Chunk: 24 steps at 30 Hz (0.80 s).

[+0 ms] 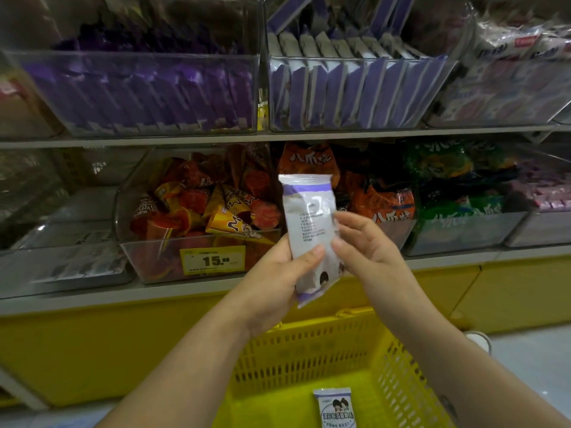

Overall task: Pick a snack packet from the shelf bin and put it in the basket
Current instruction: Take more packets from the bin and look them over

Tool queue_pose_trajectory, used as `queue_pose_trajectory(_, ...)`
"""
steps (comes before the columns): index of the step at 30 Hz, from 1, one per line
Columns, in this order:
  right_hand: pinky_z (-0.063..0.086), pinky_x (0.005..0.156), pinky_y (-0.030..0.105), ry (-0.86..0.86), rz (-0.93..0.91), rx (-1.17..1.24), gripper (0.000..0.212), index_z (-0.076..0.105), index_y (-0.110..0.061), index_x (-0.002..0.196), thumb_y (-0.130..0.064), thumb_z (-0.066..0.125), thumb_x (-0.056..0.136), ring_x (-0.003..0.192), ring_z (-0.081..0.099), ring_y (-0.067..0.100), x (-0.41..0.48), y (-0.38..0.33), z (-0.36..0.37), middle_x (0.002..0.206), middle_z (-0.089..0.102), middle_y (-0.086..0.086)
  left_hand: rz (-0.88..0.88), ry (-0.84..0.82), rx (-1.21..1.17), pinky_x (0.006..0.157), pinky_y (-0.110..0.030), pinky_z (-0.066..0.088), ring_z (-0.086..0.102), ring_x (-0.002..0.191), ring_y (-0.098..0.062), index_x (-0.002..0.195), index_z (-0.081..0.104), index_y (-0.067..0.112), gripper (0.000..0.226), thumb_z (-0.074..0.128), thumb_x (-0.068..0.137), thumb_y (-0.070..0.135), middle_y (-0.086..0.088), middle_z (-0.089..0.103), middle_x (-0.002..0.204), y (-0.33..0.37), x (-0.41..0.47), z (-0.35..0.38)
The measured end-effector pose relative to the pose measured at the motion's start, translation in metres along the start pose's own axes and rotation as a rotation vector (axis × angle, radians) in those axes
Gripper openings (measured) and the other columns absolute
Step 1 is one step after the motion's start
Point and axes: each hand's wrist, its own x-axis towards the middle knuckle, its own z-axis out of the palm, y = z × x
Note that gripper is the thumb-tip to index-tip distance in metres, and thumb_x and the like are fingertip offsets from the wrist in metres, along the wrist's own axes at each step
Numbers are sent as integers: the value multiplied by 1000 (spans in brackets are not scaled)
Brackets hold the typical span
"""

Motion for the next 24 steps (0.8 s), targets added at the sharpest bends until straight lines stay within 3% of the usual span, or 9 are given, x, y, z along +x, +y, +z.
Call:
queue_pose_trajectory(3,56,65,21,81,39,72,37,51,-27,125,-19,59,90,94,70,8,6,-8,-7,104,73,-9,-22,-68,-33,91,-38,55,63,116,-21,136,44,28,52,54,87,17,-2,65,128,3,-1,-2)
queue_pose_trajectory(7,57,66,23,65,-2,84,37,56,-25,119,-30,60,83,95,71,11,7,-14,-13,102,74,-9,-35,-114,13,97,-46,51,59,122,-21,144,33,37,62,51,92,7,0,61,134,4,-1,-3)
queue_pose_trajectory(12,56,70,23,49,-102,42,37,52,-25,120,-22,60,84,99,69,13,3,-16,-12,106,72,-3,8,-68,124,97,-40,52,60,119,-12,140,33,49,58,47,99,10,6,62,130,4,1,-5)
queue_pose_trajectory(17,57,68,23,22,-183,0,43,47,-37,121,-7,56,92,94,69,9,1,-22,-11,101,71,-7,9,-45,141,97,-46,52,58,122,-15,145,20,56,67,48,100,15,7,58,134,2,0,-7)
queue_pose_trajectory(21,58,69,24,-32,-200,-106,52,42,-56,122,-24,61,86,95,70,9,0,-33,-12,101,70,-10,9,-33,82,97,-57,49,58,123,-19,142,28,56,64,49,99,14,5,59,134,2,1,-9)
queue_pose_trajectory(24,59,71,28,-138,-69,28,49,49,-45,127,-35,59,80,99,70,15,0,-40,-21,107,73,-6,-14,-19,-63,89,-58,52,61,119,-27,143,34,50,64,52,93,13,-2,60,134,3,3,-12)
